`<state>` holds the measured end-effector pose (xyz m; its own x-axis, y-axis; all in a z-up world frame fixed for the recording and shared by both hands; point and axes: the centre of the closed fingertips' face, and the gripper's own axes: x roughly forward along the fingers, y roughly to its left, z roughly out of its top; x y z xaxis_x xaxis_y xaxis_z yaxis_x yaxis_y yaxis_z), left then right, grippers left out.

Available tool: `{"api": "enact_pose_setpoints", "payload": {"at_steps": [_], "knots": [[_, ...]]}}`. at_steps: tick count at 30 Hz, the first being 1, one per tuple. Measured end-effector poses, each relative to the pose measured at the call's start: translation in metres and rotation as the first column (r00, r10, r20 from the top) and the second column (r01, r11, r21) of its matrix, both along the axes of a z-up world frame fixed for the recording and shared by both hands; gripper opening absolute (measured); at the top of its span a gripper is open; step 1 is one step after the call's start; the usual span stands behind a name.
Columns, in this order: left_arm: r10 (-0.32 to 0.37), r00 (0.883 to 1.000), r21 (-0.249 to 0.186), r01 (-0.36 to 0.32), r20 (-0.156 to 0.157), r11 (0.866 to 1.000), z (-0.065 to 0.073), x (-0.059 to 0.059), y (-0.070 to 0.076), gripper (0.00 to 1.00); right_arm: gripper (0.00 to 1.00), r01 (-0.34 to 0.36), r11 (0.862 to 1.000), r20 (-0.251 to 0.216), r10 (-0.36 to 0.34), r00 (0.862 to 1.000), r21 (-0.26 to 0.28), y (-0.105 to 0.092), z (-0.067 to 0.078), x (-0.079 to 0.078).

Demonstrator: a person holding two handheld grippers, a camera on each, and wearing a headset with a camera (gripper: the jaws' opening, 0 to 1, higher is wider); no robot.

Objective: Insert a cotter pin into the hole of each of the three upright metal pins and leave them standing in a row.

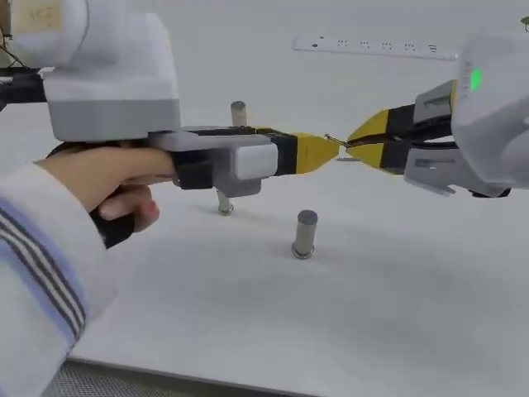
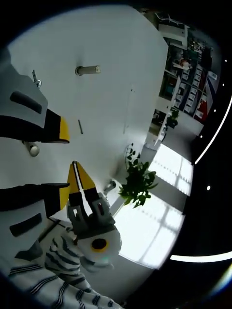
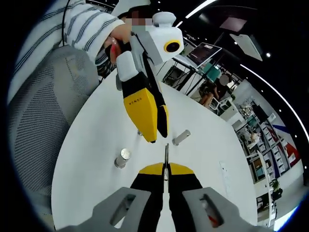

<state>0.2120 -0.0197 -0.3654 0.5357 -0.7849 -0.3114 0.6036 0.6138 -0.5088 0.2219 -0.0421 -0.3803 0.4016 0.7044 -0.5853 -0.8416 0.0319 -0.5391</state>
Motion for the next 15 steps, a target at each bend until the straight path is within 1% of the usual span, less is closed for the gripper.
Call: {"api": "enact_pose_setpoints", "payload": {"at_steps": [3, 6, 10, 12, 15], "knots": [[-0.005, 1.0, -0.005, 0.004, -0.02, 1.0, -0.003, -0.005, -0.009, 0.25, 0.0, -0.015, 1.0, 0.001, 0.015, 1.0, -0.012, 0.001, -0.003, -0.004], [-0.005, 0.999, -0.015, 0.005, -0.035, 1.0, -0.005, -0.007, -0.013, 0.21, 0.0, -0.028, 1.0, -0.004, 0.028, 1.0, -0.012, 0.003, -0.006, -0.009], [-0.01, 0.998, -0.02, 0.008, -0.059, 1.0, -0.008, -0.009, -0.017, 0.16, 0.0, -0.037, 0.999, -0.005, 0.037, 0.999, -0.016, 0.004, -0.007, -0.013], [-0.011, 0.998, -0.022, 0.01, -0.064, 1.0, -0.009, -0.007, -0.016, 0.12, 0.0, -0.04, 0.999, -0.005, 0.039, 0.999, -0.014, 0.005, -0.007, -0.014], [-0.013, 0.997, -0.022, 0.012, -0.07, 1.0, -0.01, -0.008, -0.017, 0.08, 0.0, -0.043, 0.999, -0.013, 0.043, 0.999, -0.006, 0.007, -0.007, -0.017]]}}
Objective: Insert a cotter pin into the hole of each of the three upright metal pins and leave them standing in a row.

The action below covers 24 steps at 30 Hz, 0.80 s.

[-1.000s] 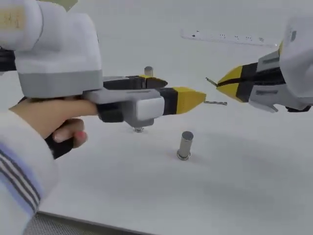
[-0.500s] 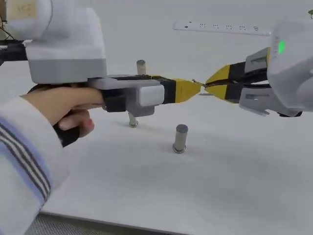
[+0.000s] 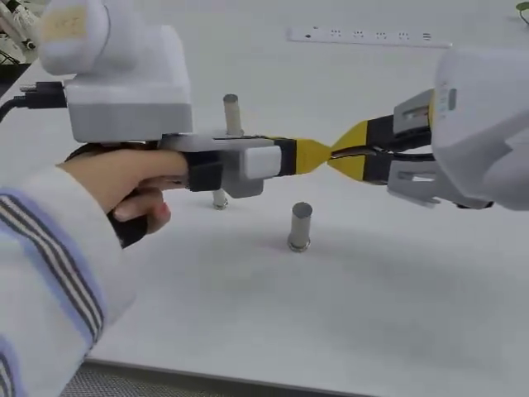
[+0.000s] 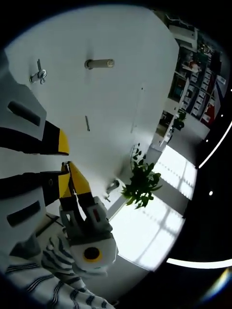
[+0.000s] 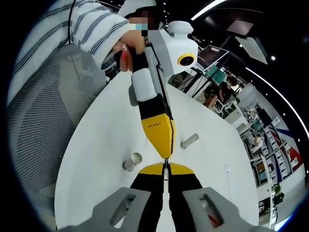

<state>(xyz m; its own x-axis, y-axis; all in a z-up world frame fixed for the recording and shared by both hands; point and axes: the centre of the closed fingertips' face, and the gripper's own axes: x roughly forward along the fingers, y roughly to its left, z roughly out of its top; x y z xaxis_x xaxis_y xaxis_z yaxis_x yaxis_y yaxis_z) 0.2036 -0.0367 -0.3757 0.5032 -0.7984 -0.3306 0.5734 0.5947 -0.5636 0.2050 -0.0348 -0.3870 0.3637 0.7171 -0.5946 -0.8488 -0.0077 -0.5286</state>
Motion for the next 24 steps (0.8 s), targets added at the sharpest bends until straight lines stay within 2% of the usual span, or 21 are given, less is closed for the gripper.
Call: {"api": "enact_pose_setpoints", "payload": {"at_steps": [6, 10, 12, 15, 19, 22, 24], "knots": [[-0.006, 1.0, 0.015, 0.006, -0.015, 1.0, -0.008, -0.002, -0.003, 0.06, 0.0, -0.009, 1.0, -0.005, 0.009, 1.0, 0.002, 0.003, -0.001, -0.003], [0.007, 1.0, 0.011, -0.007, -0.023, 1.0, -0.011, -0.002, 0.0, 0.02, 0.0, -0.011, 1.0, -0.004, 0.011, 1.0, -0.004, 0.004, -0.005, -0.003], [0.005, 0.999, -0.018, -0.006, -0.052, 1.0, -0.011, -0.004, -0.001, 0.0, 0.0, -0.011, 1.0, -0.002, 0.011, 1.0, -0.009, 0.004, -0.005, -0.004], [0.002, 0.999, -0.006, -0.003, -0.051, 1.0, -0.013, -0.001, 0.004, 0.0, 0.0, -0.014, 1.0, -0.002, 0.014, 1.0, -0.01, 0.003, -0.005, -0.004], [-0.015, 0.999, 0.008, 0.016, -0.039, 1.0, -0.014, -0.003, 0.004, 0.0, 0.0, -0.019, 1.0, -0.013, 0.019, 1.0, -0.002, 0.005, -0.005, -0.006], [-0.005, 0.998, 0.001, 0.005, -0.055, 1.0, -0.013, -0.003, 0.005, 0.0, 0.0, -0.017, 1.0, -0.015, 0.017, 1.0, 0.005, 0.005, -0.005, -0.006], [-0.005, 0.999, 0.007, 0.005, -0.046, 1.0, -0.013, -0.003, 0.004, 0.0, 0.0, -0.017, 1.0, -0.019, 0.017, 1.0, 0.008, 0.006, -0.004, -0.006]]}}
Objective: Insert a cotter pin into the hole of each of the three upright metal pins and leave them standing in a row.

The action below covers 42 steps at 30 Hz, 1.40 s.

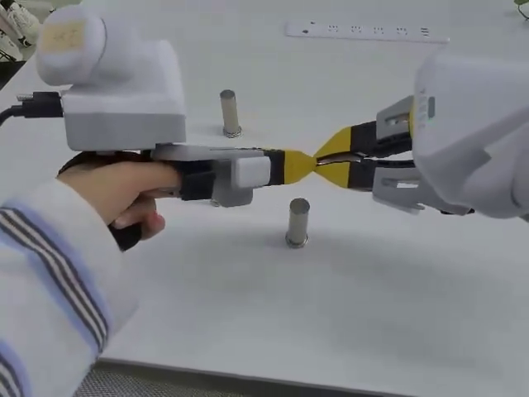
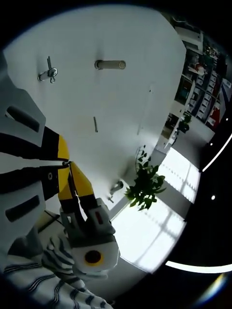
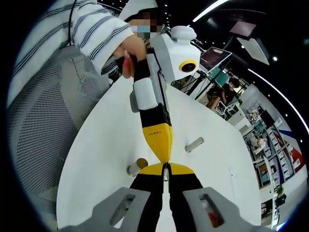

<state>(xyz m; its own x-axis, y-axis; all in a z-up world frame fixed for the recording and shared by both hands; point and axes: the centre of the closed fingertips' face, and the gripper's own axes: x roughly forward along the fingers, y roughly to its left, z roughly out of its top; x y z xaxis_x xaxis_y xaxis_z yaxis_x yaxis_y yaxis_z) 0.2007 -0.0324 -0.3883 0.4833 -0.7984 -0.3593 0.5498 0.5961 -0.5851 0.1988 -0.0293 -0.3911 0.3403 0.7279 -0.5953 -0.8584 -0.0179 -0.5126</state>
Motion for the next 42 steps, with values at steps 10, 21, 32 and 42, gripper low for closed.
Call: {"api": "enact_pose_setpoints", "payload": {"at_steps": [10, 21, 32, 42], "knots": [[0.005, 0.998, 0.04, -0.007, 0.059, 0.999, 0.002, 0.004, 0.003, 0.0, 0.0, -0.009, 1.0, 0.012, 0.008, 1.0, 0.017, 0.001, 0.0, 0.003], [-0.011, 0.994, 0.094, 0.0, 0.107, 0.996, 0.005, 0.0, 0.012, 0.0, 0.09, 0.038, 0.999, -0.085, -0.035, 0.996, 0.032, -0.012, -0.008, 0.004], [-0.119, 0.96, 0.138, 0.086, 0.252, 0.987, 0.018, -0.007, 0.008, 0.0, 0.12, 0.102, 0.987, -0.335, -0.056, 0.941, 0.124, -0.017, -0.017, -0.003], [-0.228, 0.921, 0.188, 0.175, 0.316, 0.966, 0.022, -0.022, -0.002, 0.0, 0.14, 0.148, 0.966, -0.487, -0.027, 0.873, 0.212, -0.014, -0.012, -0.014]]}}
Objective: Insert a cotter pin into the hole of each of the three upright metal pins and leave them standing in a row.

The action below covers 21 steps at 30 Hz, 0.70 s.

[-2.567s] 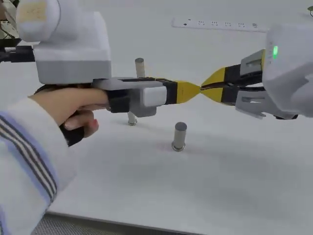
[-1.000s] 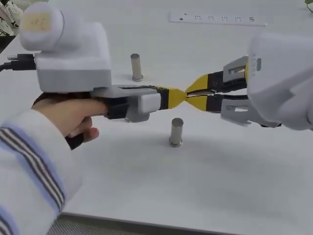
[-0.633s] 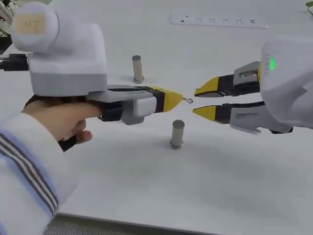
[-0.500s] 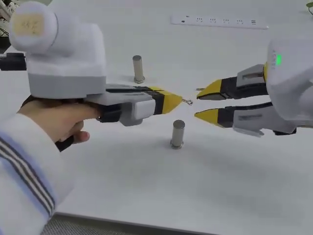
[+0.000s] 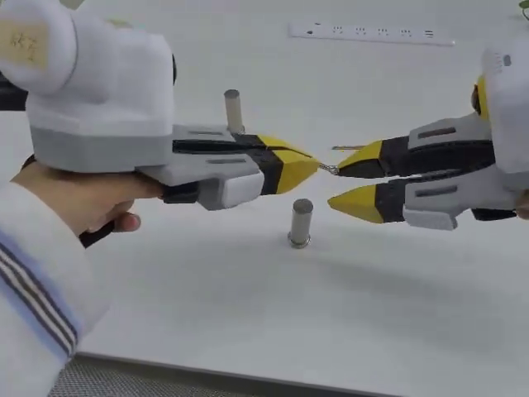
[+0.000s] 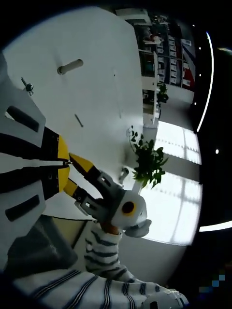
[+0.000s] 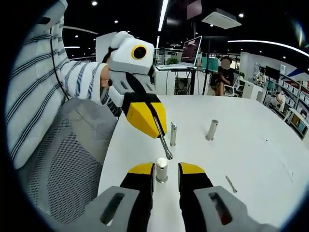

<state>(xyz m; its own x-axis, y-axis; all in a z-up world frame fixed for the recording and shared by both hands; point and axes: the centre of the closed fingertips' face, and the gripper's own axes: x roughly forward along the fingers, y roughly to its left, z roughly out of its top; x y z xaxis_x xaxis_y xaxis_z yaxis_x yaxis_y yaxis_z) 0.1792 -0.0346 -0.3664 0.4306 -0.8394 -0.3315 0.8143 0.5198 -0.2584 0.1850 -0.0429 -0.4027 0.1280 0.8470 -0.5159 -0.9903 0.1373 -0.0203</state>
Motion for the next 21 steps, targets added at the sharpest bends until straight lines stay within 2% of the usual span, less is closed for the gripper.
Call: {"api": "enact_pose_setpoints", "payload": {"at_steps": [2, 3, 5, 11, 13, 21], "knots": [[-0.032, 0.998, 0.023, 0.031, 0.054, 0.999, 0.001, -0.002, -0.002, 0.0, 0.14, -0.003, 1.0, -0.016, 0.003, 1.0, 0.012, 0.001, 0.0, -0.002], [-0.038, 0.998, 0.03, 0.036, 0.058, 0.999, 0.0, -0.003, -0.003, 0.0, 0.14, -0.002, 1.0, -0.021, 0.003, 1.0, 0.017, 0.002, 0.001, -0.003], [-0.062, 0.994, 0.051, 0.058, 0.09, 0.997, 0.0, -0.005, -0.004, 0.0, 0.13, -0.003, 1.0, -0.031, 0.004, 1.0, 0.027, 0.003, 0.002, -0.005], [-0.102, 0.988, 0.081, 0.093, 0.114, 0.992, -0.002, -0.011, -0.011, 0.0, 0.1, -0.014, 0.999, -0.05, 0.015, 0.999, 0.032, 0.005, 0.001, -0.011], [-0.118, 0.984, 0.097, 0.106, 0.132, 0.99, -0.002, -0.012, -0.013, 0.0, 0.09, -0.016, 0.999, -0.058, 0.018, 0.998, 0.039, 0.006, 0.001, -0.013], [-0.155, 0.977, 0.132, 0.136, 0.146, 0.982, -0.008, -0.015, -0.013, 0.0, 0.03, -0.029, 0.999, -0.054, 0.031, 0.998, 0.037, 0.007, 0.001, -0.018]]}}
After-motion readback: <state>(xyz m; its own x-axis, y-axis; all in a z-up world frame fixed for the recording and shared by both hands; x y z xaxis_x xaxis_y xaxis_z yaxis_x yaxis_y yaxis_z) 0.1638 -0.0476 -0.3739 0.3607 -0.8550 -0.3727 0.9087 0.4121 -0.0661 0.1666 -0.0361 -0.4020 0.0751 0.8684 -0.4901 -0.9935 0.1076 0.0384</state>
